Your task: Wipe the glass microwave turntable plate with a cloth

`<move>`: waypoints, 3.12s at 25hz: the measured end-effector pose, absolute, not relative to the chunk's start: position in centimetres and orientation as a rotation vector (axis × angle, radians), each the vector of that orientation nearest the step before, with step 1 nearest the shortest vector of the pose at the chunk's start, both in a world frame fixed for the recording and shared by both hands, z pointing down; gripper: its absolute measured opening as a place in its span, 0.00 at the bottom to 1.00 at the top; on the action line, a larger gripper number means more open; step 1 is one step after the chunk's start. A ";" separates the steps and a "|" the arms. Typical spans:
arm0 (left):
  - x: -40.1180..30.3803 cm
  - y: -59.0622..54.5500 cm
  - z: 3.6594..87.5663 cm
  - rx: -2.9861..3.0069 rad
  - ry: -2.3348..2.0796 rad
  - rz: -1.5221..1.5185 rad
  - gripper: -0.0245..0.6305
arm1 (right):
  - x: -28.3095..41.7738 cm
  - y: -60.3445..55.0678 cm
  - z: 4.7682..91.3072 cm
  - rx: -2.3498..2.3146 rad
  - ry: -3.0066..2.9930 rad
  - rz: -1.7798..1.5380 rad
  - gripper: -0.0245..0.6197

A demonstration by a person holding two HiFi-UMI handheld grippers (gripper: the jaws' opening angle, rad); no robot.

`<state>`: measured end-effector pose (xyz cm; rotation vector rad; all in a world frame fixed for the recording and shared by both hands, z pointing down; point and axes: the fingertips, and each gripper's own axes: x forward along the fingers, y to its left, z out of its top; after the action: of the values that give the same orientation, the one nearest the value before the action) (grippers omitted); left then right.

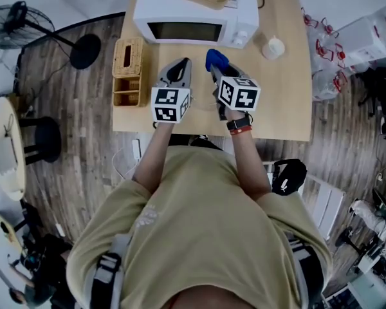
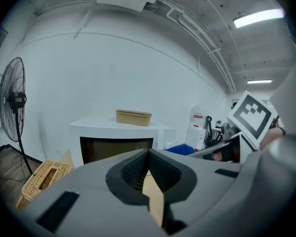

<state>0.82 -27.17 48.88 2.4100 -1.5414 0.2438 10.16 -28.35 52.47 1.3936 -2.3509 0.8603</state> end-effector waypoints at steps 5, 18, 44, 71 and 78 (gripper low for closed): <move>0.5 -28.4 50.8 2.401 -1.514 0.285 0.07 | 9.0 -29.4 56.5 1.324 -2.293 1.002 0.24; -2.7 -31.3 53.7 2.321 -1.506 0.300 0.07 | 5.5 -31.7 64.7 1.189 -2.160 1.146 0.25; 0.0 -33.6 55.9 2.412 -1.336 0.374 0.07 | 4.4 -35.4 73.0 1.102 -2.086 1.431 0.25; 3.4 -33.9 57.3 2.422 -1.165 0.424 0.07 | 9.0 -35.4 73.1 1.232 -2.055 1.397 0.27; 4.5 -33.6 56.9 2.461 -1.131 0.422 0.07 | 10.8 -35.2 72.9 1.286 -2.040 1.397 0.27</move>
<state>4.45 -33.59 56.90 2.4608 -1.1306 0.4223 10.81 -35.20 72.89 1.2858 -2.0400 1.3965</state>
